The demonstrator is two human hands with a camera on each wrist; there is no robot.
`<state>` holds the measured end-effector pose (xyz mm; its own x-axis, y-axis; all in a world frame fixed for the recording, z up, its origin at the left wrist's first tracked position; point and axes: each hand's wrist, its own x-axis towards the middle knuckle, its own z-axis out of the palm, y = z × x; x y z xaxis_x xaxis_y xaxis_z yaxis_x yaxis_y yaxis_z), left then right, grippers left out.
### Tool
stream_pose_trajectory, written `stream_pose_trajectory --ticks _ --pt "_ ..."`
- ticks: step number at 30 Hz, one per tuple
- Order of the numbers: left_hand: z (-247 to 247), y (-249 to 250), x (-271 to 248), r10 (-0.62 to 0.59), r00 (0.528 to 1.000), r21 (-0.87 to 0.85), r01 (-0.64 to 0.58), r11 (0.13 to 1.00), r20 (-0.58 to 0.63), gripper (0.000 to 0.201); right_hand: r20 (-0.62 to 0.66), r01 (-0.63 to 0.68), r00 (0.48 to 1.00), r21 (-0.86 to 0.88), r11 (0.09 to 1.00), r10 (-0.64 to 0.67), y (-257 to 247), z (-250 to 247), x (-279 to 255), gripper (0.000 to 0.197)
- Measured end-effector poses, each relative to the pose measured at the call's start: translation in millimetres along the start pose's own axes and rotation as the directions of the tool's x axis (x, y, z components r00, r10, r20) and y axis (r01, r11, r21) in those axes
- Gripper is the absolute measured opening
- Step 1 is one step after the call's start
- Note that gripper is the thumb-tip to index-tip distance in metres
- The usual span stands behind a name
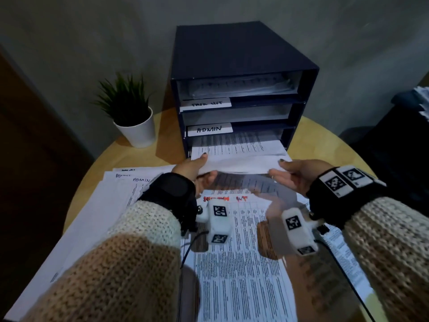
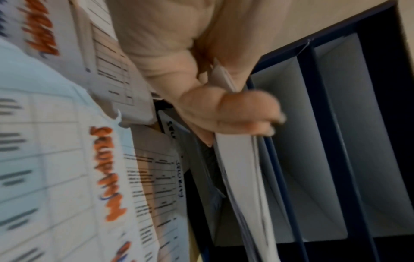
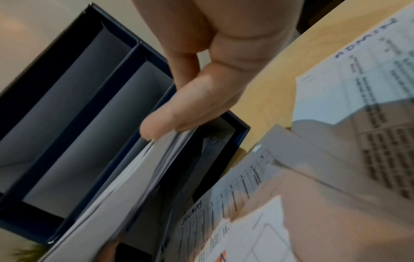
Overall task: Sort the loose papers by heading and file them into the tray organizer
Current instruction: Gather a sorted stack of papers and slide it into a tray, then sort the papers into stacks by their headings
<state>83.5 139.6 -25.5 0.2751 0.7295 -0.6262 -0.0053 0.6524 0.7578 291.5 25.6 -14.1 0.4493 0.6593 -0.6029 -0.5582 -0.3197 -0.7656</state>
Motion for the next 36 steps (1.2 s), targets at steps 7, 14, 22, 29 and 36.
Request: stream_pose_trajectory --ticks 7,14,22,29,36 --pt "20.4 13.0 14.0 0.048 0.998 -0.291 -0.035 0.956 0.038 0.032 -0.042 0.087 0.996 0.126 0.988 -0.082 -10.4 24.3 21.5 0.006" --pt "29.4 18.1 42.4 0.23 0.973 -0.208 -0.229 0.951 -0.021 0.042 0.019 0.24 0.968 0.235 0.942 -0.251 -11.6 47.9 38.1 0.028" --pt "28.0 21.7 55.9 0.263 0.965 0.056 -0.262 0.963 -0.006 0.025 0.053 0.202 0.979 -0.171 0.964 -0.196 -19.2 54.8 56.8 0.027" --pt "22.6 5.7 31.9 0.259 0.961 0.119 -0.269 0.956 0.091 0.028 0.148 0.14 0.983 -0.213 0.967 -0.109 -8.7 43.1 23.4 0.03" --pt "-24.2 -19.1 -21.8 0.167 0.985 0.242 -0.154 0.958 -0.036 0.035 -0.018 0.056 0.997 -0.393 0.918 -0.069 20.3 12.0 -14.8 0.015"
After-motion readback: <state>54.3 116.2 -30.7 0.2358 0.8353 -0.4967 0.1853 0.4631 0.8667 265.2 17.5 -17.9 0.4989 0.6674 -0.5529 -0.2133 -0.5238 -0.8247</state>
